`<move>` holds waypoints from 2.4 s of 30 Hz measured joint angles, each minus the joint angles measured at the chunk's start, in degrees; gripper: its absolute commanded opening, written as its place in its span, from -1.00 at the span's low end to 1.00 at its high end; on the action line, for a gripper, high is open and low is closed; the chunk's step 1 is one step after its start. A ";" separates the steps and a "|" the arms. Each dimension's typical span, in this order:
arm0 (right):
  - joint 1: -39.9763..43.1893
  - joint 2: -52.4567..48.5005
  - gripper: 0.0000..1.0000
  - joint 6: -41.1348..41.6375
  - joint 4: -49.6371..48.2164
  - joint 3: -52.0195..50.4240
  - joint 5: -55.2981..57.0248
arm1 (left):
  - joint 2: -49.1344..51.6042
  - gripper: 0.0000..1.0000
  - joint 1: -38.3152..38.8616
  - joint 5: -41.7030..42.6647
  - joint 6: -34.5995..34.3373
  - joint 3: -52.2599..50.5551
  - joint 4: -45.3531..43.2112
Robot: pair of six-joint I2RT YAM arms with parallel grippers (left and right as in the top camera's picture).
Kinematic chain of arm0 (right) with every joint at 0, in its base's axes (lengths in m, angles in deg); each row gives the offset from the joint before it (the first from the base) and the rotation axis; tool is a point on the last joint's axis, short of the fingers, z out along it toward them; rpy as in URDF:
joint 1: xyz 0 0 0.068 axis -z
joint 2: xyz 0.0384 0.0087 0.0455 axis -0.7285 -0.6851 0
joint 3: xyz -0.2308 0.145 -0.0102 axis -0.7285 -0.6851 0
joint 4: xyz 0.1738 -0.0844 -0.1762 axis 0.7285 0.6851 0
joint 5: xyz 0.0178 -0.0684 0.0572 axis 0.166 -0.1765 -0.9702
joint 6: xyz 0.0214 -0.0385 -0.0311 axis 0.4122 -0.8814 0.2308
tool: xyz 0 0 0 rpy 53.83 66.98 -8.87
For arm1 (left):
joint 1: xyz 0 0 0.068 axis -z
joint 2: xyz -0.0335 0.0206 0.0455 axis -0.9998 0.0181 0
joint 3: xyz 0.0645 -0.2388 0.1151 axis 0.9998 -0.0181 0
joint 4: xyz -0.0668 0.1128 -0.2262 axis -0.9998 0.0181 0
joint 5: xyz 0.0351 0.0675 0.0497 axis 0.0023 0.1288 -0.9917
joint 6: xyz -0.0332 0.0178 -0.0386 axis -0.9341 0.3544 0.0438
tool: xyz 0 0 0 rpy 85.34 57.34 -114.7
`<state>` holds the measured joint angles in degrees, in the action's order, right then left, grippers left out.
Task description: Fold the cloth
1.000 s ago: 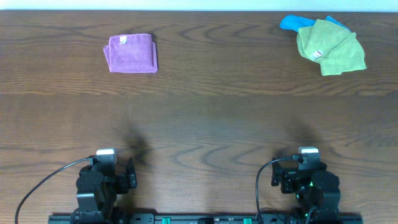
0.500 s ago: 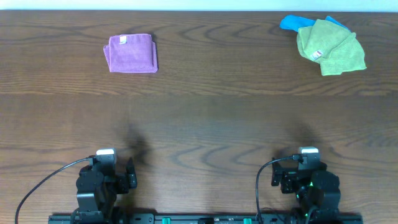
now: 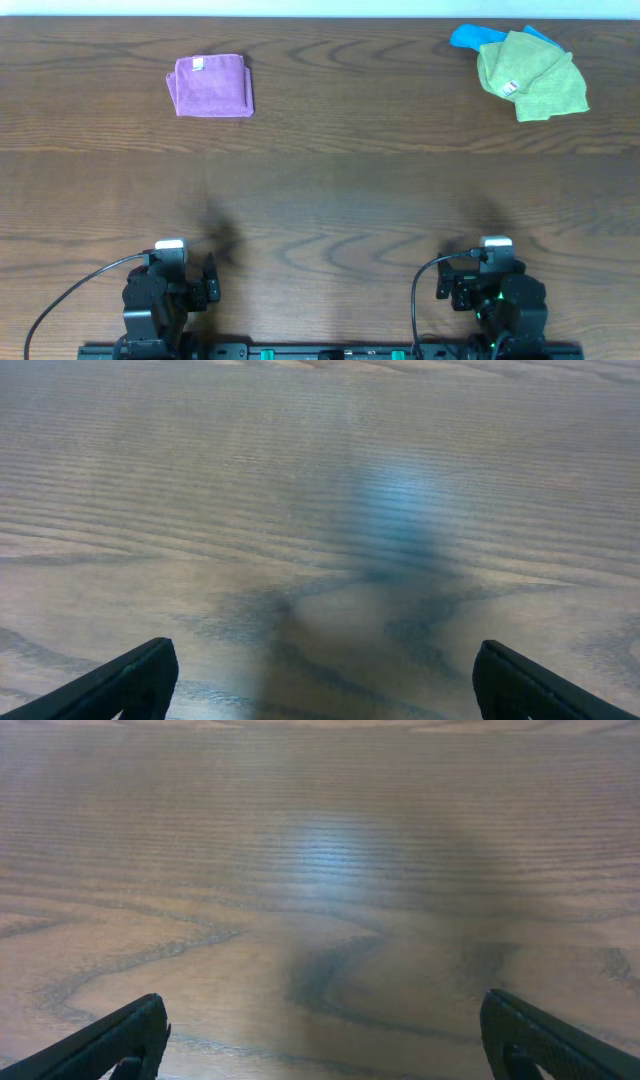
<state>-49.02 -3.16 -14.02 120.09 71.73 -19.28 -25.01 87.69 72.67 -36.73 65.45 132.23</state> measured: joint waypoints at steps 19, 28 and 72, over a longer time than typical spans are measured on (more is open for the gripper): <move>7.80 -21.42 0.98 5.11 -1.77 10.10 0.07 | -0.11 0.91 0.00 -0.02 -0.02 0.04 0.04; 10.62 -52.28 0.99 6.23 2.82 40.00 0.07 | -0.22 0.91 0.00 -0.02 0.00 0.04 0.04; 18.45 -117.11 0.98 8.98 -25.03 84.15 2.10 | -0.26 0.91 0.00 -0.02 0.00 0.04 0.07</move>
<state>-30.57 -120.27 -5.04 95.06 155.88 -17.18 -25.27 87.69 72.65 -36.73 65.50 132.30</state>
